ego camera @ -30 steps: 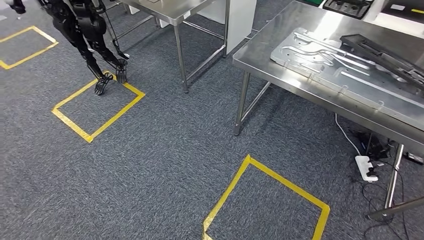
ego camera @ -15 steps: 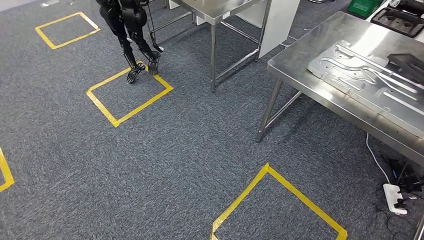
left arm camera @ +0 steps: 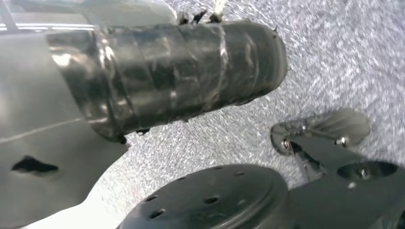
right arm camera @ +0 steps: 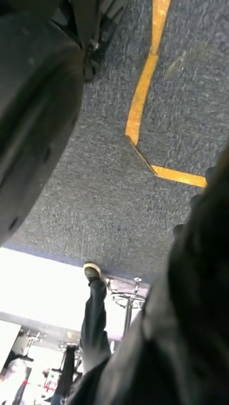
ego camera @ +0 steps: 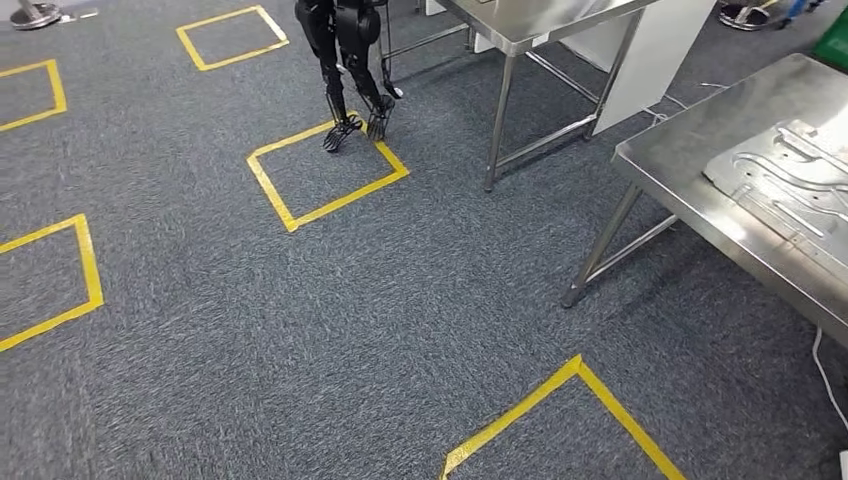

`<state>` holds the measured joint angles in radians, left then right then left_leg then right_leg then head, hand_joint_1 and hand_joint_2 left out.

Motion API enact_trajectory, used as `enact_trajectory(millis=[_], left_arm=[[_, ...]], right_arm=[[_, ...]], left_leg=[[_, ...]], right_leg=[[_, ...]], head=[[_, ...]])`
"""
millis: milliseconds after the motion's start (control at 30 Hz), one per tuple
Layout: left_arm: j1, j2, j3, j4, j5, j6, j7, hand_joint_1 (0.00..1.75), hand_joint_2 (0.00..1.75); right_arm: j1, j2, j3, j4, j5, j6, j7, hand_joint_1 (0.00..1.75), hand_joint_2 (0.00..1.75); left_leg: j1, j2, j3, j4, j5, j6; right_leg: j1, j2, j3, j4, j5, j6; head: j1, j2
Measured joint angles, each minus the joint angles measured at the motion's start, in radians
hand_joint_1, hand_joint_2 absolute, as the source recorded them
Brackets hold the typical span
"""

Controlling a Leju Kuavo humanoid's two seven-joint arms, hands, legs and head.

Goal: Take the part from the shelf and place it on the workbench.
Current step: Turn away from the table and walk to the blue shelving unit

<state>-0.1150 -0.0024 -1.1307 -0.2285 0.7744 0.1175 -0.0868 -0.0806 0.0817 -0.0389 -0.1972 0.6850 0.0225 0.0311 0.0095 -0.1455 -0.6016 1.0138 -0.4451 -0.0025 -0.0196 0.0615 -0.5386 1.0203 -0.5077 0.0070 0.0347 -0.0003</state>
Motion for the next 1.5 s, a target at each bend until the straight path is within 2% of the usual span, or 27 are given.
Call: enact_trajectory(millis=[33, 100, 167, 233, 267, 300, 367, 433, 533, 600, 667, 733, 767, 833, 900, 967, 1000, 1033, 1100, 1167, 1233, 1267, 1300, 1367, 1433, 1467, 1500], left_arm=[[0.001, 0.005, -0.010, 0.000, -0.005, -0.003, -0.003, 0.00, 0.00], [0.001, 0.011, -0.025, 0.000, -0.008, -0.006, -0.006, 0.00, 0.00], [-0.002, 0.014, -0.039, 0.000, -0.009, -0.007, -0.007, 0.00, 0.00], [-0.004, 0.016, -0.051, 0.000, -0.009, -0.007, -0.009, 0.00, 0.00], [-0.003, 0.018, -0.057, 0.000, -0.010, -0.007, -0.012, 0.00, 0.00], [-0.003, 0.019, -0.062, 0.000, -0.012, -0.007, -0.016, 0.00, 0.00], [-0.004, 0.023, -0.071, 0.000, -0.020, -0.009, -0.023, 0.00, 0.00], [-0.008, 0.027, -0.078, 0.000, -0.027, -0.013, -0.024, 0.00, 0.00], [-0.007, 0.031, -0.089, 0.000, -0.020, -0.013, -0.016, 0.00, 0.00], [-0.005, 0.033, -0.091, 0.000, -0.008, -0.006, -0.014, 0.00, 0.00], [-0.007, 0.034, -0.092, 0.000, 0.001, 0.004, -0.022, 0.00, 0.00], [-0.008, 0.034, -0.092, 0.000, 0.010, 0.017, -0.033, 0.00, 0.00], [-0.008, 0.034, -0.092, 0.000, 0.017, 0.025, -0.035, 0.00, 0.00], [-0.007, 0.033, -0.092, 0.000, 0.036, 0.044, -0.024, 0.00, 0.00], [-0.006, 0.032, -0.092, 0.000, 0.053, 0.060, -0.007, 0.00, 0.00], [-0.006, 0.032, -0.091, 0.000, 0.062, 0.068, 0.003, 0.00, 0.00], [-0.004, 0.032, -0.091, 0.000, 0.064, 0.069, 0.004, 0.00, 0.00], [-0.002, 0.032, -0.091, 0.000, 0.065, 0.070, 0.005, 0.00, 0.00], [0.000, 0.031, -0.091, 0.000, 0.065, 0.071, 0.006, 0.00, 0.00], [-0.001, 0.030, -0.091, 0.000, 0.069, 0.074, 0.006, 0.00, 0.00], [-0.003, 0.027, -0.089, 0.000, 0.090, 0.085, 0.005, 0.00, 0.00], [-0.002, 0.025, -0.086, 0.000, 0.110, 0.093, 0.004, 0.00, 0.00], [0.000, 0.023, -0.080, 0.000, 0.133, 0.103, 0.002, 0.00, 0.00], [0.005, 0.017, -0.063, 0.000, 0.174, 0.125, -0.001, 0.00, 0.00], [0.004, 0.009, -0.050, 0.000, 0.188, 0.142, -0.003, 0.00, 0.87], [0.004, 0.005, -0.046, 0.000, 0.188, 0.149, -0.005, 0.00, 1.31], [0.004, 0.002, -0.042, 0.000, 0.188, 0.155, -0.007, 0.00, 1.75]], right_arm=[[-0.002, 0.000, -0.002, 0.000, -0.004, 0.001, 0.000, 0.00, 0.00], [-0.001, 0.000, -0.007, 0.000, -0.007, 0.002, 0.000, 0.00, 0.00], [0.002, 0.000, -0.010, 0.000, -0.008, 0.002, 0.000, 0.00, 0.00], [0.004, -0.001, -0.013, 0.000, -0.009, 0.002, 0.000, 0.00, 0.00], [0.004, -0.001, -0.014, 0.000, -0.011, 0.002, 0.000, 0.00, 0.00], [0.004, -0.001, -0.016, 0.000, -0.013, 0.002, 0.000, 0.00, 0.00], [0.003, 0.000, -0.019, 0.000, -0.018, 0.001, 0.000, 0.00, 0.00], [0.002, 0.000, -0.020, 0.000, -0.021, -0.001, 0.000, 0.00, 0.00], [-0.004, 0.000, -0.020, 0.000, -0.022, -0.002, 0.000, 0.00, 0.00], [-0.005, 0.000, -0.020, 0.000, -0.023, -0.004, 0.000, 0.00, 0.00], [-0.002, 0.000, -0.021, 0.000, -0.021, -0.003, -0.004, 0.00, 0.00], [0.001, 0.000, -0.020, 0.000, -0.010, 0.001, -0.008, 0.00, 0.00], [0.002, 0.000, -0.019, 0.000, 0.002, 0.005, -0.009, 0.00, 0.00], [0.003, 0.000, -0.013, 0.000, 0.031, 0.015, -0.009, 0.00, 0.00], [0.004, 0.000, -0.003, 0.001, 0.055, 0.023, -0.009, 0.00, 0.00], [0.004, 0.000, 0.006, 0.001, 0.065, 0.028, -0.009, 0.00, 0.00], [0.003, 0.000, 0.009, 0.000, 0.067, 0.029, -0.009, 0.00, 0.00], [0.001, 0.000, 0.011, 0.000, 0.068, 0.029, -0.009, 0.00, 0.00], [0.000, 0.000, 0.015, 0.000, 0.070, 0.029, -0.009, 0.00, 0.00], [0.003, 0.000, 0.019, 0.000, 0.072, 0.030, -0.009, 0.00, 0.00], [0.006, -0.001, 0.024, 0.000, 0.076, 0.032, -0.008, 0.00, 0.00], [0.006, -0.001, 0.027, 0.000, 0.079, 0.032, -0.006, 0.00, 0.00], [0.005, -0.002, 0.031, 0.000, 0.081, 0.032, -0.003, 0.00, 0.00], [0.002, -0.001, 0.040, 0.000, 0.087, 0.033, 0.002, 0.00, 0.00], [-0.002, -0.001, 0.048, 0.000, 0.091, 0.036, 0.003, 0.00, 0.00], [-0.004, -0.001, 0.053, 0.000, 0.092, 0.039, 0.003, 0.00, 0.00], [-0.008, -0.001, 0.059, -0.001, 0.093, 0.042, 0.004, 0.00, 0.00]], left_leg=[[0.000, 0.007, -0.004, 0.004, -0.003, -0.006], [-0.002, 0.059, -0.033, 0.064, -0.039, -0.014], [-0.001, 0.118, -0.094, 0.191, -0.103, -0.021], [0.003, 0.135, -0.133, 0.274, -0.127, -0.027], [0.004, 0.139, -0.126, 0.264, -0.112, -0.028], [0.005, 0.146, -0.099, 0.218, -0.082, -0.028], [-0.001, 0.184, -0.024, 0.084, -0.027, -0.020], [-0.010, 0.211, 0.014, 0.012, -0.012, -0.007], [-0.011, 0.185, 0.014, 0.000, -0.011, 0.011], [-0.005, 0.162, 0.019, -0.011, -0.005, 0.023], [-0.003, 0.139, 0.019, -0.014, -0.002, 0.030], [-0.003, 0.111, 0.019, -0.014, -0.002, 0.033], [-0.003, 0.095, 0.020, -0.012, -0.003, 0.033], [0.000, 0.063, 0.021, -0.006, -0.005, 0.029], [0.000, 0.036, 0.014, 0.007, -0.011, 0.018], [0.001, 0.014, 0.004, 0.014, -0.012, 0.004], [0.003, 0.003, -0.001, 0.013, -0.010, -0.003], [0.005, 0.007, -0.003, 0.014, -0.010, -0.008], [0.003, 0.061, -0.023, 0.053, -0.034, -0.016], [0.001, 0.122, -0.074, 0.161, -0.093, -0.020], [0.002, 0.136, -0.124, 0.267, -0.133, -0.022], [0.002, 0.139, -0.129, 0.279, -0.129, -0.021], [0.002, 0.142, -0.114, 0.255, -0.108, -0.019], [-0.004, 0.170, -0.044, 0.127, -0.050, -0.007], [-0.014, 0.204, 0.008, 0.031, -0.022, 0.004], [-0.019, 0.209, 0.013, 0.017, -0.022, 0.008], [-0.021, 0.199, 0.013, 0.015, -0.019, 0.011]], right_leg=[[-0.001, -0.013, 0.005, -0.004, 0.003, -0.007], [-0.002, -0.042, 0.013, -0.012, 0.007, -0.023], [0.002, -0.074, 0.015, -0.013, 0.006, -0.032], [0.006, -0.106, 0.017, -0.013, 0.001, -0.034], [0.006, -0.120, 0.019, -0.013, -0.001, -0.034], [0.006, -0.133, 0.023, -0.013, -0.004, -0.032], [0.009, -0.155, 0.033, -0.012, -0.013, -0.025], [0.015, -0.175, 0.040, -0.012, -0.021, -0.015], [0.017, -0.194, 0.048, -0.015, -0.029, 0.000], [0.012, -0.147, 0.030, 0.030, -0.062, 0.010], [0.009, -0.085, -0.032, 0.154, -0.121, 0.014], [0.008, -0.067, -0.093, 0.259, -0.147, 0.017], [0.007, -0.064, -0.102, 0.263, -0.131, 0.018], [0.000, -0.048, -0.070, 0.165, -0.055, 0.019], [-0.008, 0.002, -0.029, 0.055, -0.006, 0.019], [-0.007, 0.024, -0.018, 0.024, -0.004, 0.011], [-0.004, 0.011, -0.015, 0.023, -0.002, 0.003], [-0.003, -0.003, -0.010, 0.020, 0.000, -0.004], [-0.002, -0.032, -0.002, 0.013, 0.004, -0.020], [0.004, -0.063, -0.001, 0.011, 0.004, -0.029], [0.010, -0.096, 0.000, 0.011, 0.001, -0.033], [0.012, -0.111, 0.001, 0.011, -0.001, -0.035], [0.014, -0.124, 0.003, 0.011, -0.003, -0.035], [0.016, -0.147, 0.010, 0.011, -0.008, -0.033], [0.019, -0.167, 0.017, 0.009, -0.013, -0.026], [0.020, -0.177, 0.019, 0.007, -0.014, -0.021], [0.021, -0.186, 0.022, 0.004, -0.015, -0.016]], head=[[-0.001, 0.000], [-0.006, 0.000], [-0.010, 0.000], [-0.009, 0.000], [-0.010, 0.000], [-0.010, 0.000], [-0.010, 0.000], [-0.008, 0.000], [-0.005, 0.000], [-0.002, 0.000], [0.002, 0.000], [0.003, 0.000], [0.004, 0.000], [0.004, 0.000], [0.003, 0.000], [0.003, 0.000], [0.002, 0.000], [0.002, 0.000], [-0.002, 0.000], [-0.007, 0.000], [-0.007, 0.000], [-0.008, 0.000], [-0.008, 0.000], [-0.008, 0.000], [-0.007, 0.000], [-0.007, 0.000], [-0.007, 0.000]])
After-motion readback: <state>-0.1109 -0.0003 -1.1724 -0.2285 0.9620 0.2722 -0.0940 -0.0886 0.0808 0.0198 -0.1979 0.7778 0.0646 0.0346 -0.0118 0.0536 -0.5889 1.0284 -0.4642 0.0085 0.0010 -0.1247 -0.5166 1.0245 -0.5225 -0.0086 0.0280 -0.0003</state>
